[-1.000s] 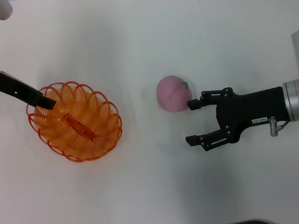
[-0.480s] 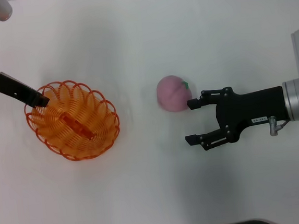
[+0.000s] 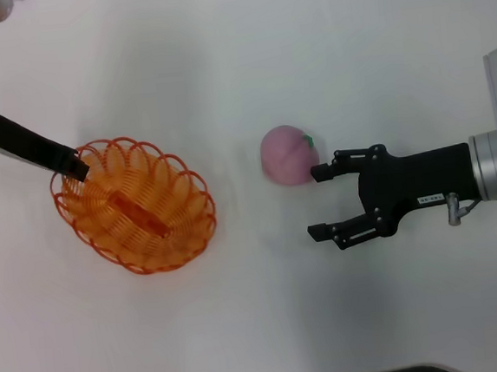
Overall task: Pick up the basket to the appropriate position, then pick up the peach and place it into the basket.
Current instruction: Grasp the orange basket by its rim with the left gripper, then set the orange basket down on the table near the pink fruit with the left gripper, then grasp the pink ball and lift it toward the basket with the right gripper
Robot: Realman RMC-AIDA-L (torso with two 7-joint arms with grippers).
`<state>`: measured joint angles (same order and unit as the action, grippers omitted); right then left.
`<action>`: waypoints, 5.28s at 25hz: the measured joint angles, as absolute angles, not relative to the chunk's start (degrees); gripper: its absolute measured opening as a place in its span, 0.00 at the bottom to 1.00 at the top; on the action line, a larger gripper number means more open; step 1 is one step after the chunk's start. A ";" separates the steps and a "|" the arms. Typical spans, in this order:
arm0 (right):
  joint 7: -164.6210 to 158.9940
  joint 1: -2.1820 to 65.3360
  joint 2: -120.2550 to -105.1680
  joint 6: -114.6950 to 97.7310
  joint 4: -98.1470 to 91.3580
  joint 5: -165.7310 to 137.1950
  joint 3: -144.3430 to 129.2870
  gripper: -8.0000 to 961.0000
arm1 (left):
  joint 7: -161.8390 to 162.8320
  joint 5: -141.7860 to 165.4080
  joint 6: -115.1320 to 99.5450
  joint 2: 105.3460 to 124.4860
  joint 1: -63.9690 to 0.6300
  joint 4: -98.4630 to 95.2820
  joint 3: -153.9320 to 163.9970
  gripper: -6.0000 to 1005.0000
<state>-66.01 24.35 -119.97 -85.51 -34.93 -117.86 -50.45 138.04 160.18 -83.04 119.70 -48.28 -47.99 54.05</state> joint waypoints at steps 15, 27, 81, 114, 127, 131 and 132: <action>-66.00 24.37 -120.04 -85.50 -34.81 -117.76 -50.45 0.97 | 150.65 159.49 -96.40 117.17 -51.77 -43.47 36.01 0.09; -66.00 24.01 -119.97 -85.52 -34.80 -117.77 -50.40 0.97 | 155.73 150.27 -93.45 123.63 -41.72 -50.01 33.56 0.09; -66.14 24.00 -119.89 -85.44 -34.24 -118.12 -50.45 0.97 | 149.10 140.04 -87.64 120.05 -31.99 -50.05 32.29 0.79; -65.40 22.36 -119.47 -88.33 -36.74 -117.78 -47.68 0.96 | 52.29 127.53 -102.50 124.57 -14.22 -38.43 22.87 0.79; -77.17 21.20 -119.39 -92.22 -43.86 -118.17 -40.04 0.96 | 51.94 127.25 -102.31 124.59 -14.56 -37.08 22.82 0.79; -93.18 24.27 -118.86 -92.38 -49.21 -122.03 -40.10 0.96 | 51.96 127.27 -101.59 124.55 -14.74 -36.45 22.91 0.79; -97.55 25.42 -118.57 -92.98 -50.73 -123.72 -40.06 0.96 | 52.06 127.27 -101.53 124.53 -14.82 -36.22 22.89 0.79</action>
<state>-97.55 25.42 -118.57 -92.98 -50.73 -123.72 -40.06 52.06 127.27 -101.53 124.53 -14.81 -36.22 22.89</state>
